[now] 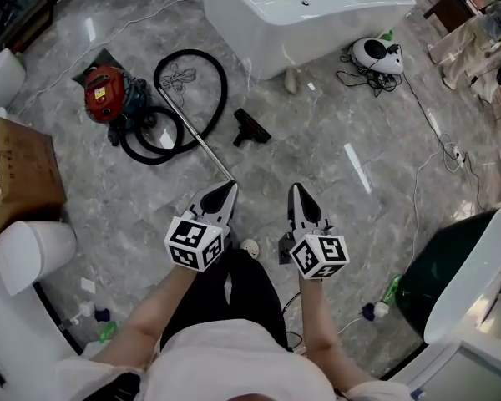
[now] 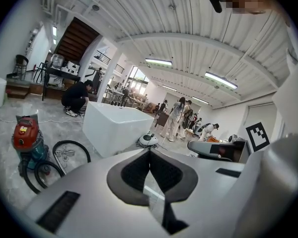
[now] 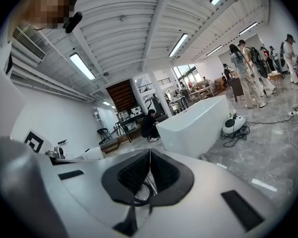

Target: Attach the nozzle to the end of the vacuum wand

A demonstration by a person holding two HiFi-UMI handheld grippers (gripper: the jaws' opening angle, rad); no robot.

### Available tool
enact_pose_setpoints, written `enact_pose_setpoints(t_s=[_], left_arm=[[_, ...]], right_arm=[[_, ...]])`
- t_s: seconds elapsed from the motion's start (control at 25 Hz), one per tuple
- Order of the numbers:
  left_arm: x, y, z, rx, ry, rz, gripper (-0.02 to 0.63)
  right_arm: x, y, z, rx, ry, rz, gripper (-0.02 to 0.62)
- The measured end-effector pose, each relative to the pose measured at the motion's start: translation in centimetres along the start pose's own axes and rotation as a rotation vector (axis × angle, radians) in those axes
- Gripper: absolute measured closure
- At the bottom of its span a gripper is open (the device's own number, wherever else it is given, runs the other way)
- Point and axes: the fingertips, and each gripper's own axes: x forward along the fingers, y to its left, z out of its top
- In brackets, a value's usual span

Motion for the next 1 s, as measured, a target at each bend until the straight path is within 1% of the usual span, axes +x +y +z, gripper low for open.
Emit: enact_pose_setpoints(t_s=[0.16, 0.32, 0.56, 0.76, 1.0], left_arm=[[1.9, 1.0, -0.4, -0.006, 0.002, -0.003, 0.597], [3.6, 1.9, -1.3, 0.01, 0.004, -0.007, 0.597], [5.2, 3.9, -2.8, 0.009, 0.01, -0.015, 0.597], [7.0, 5.9, -5.3, 0.017, 0.03, -0.032, 0.597], [9.8, 9.3, -9.4, 0.051, 0.05, -0.045, 0.597]], right_arm=[[1.5, -2.1, -0.2, -0.018, 0.01, -0.009, 0.578], [3.2, -4.0, -1.4, -0.02, 0.018, -0.017, 0.58], [7.0, -4.5, -3.1, -0.039, 0.034, 0.012, 0.58], [9.8, -4.8, -4.8, -0.03, 0.011, 0.029, 0.58], [12.8, -6.4, -9.2, -0.041, 0.001, 0.047, 0.578]])
